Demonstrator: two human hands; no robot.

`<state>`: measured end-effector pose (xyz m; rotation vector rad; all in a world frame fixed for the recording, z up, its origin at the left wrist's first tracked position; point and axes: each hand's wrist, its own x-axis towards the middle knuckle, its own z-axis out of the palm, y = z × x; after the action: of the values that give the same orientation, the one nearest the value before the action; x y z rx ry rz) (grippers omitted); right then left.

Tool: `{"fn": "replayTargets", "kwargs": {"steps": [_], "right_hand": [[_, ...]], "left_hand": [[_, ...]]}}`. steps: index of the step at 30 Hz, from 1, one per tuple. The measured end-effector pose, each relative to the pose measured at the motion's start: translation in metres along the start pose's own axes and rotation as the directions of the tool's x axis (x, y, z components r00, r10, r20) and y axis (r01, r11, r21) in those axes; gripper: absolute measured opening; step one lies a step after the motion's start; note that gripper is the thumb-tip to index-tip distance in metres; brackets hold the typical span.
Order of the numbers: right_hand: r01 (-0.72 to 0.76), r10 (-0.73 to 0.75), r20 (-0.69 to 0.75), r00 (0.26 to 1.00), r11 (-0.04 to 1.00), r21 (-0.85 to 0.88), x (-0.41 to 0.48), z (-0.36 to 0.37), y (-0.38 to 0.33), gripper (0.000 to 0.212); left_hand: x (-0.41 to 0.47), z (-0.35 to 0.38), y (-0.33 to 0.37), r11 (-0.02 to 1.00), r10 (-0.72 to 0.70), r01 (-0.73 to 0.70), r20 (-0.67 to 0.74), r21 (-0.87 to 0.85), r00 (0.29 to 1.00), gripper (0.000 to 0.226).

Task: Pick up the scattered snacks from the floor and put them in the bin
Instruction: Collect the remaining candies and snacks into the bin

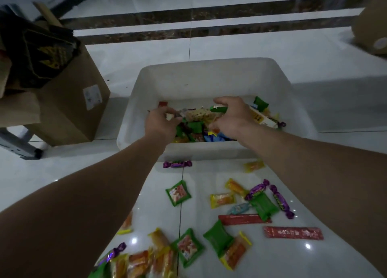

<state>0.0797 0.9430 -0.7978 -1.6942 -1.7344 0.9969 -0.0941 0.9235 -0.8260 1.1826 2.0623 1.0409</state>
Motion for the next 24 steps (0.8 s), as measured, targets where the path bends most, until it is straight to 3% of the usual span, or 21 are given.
{"fn": "replayTargets", "kwargs": {"steps": [4, 11, 17, 24], "right_hand": [[0.011, -0.010, 0.015, 1.000, 1.000, -0.022, 0.000, 0.010, 0.001, 0.079], [0.158, -0.156, 0.092, 0.983, 0.987, -0.022, -0.028, 0.014, -0.027, 0.062], [0.306, -0.299, 0.134, 0.945, 0.952, -0.029, -0.075, 0.035, -0.054, 0.040], [0.323, -0.289, 0.336, 0.896, 0.945, -0.050, -0.114, 0.106, -0.046, 0.062]], "left_hand": [[-0.009, -0.010, -0.006, 0.993, 0.061, -0.061, 0.008, 0.098, 0.998, 0.031], [-0.042, -0.046, -0.002, 0.970, 0.147, -0.128, -0.081, 0.206, 0.986, 0.032], [-0.082, -0.090, -0.018, 0.956, 0.119, -0.070, -0.159, 0.284, 0.980, 0.043], [-0.126, -0.127, -0.077, 0.945, -0.027, 0.102, -0.236, 0.310, 0.971, 0.044]]}}
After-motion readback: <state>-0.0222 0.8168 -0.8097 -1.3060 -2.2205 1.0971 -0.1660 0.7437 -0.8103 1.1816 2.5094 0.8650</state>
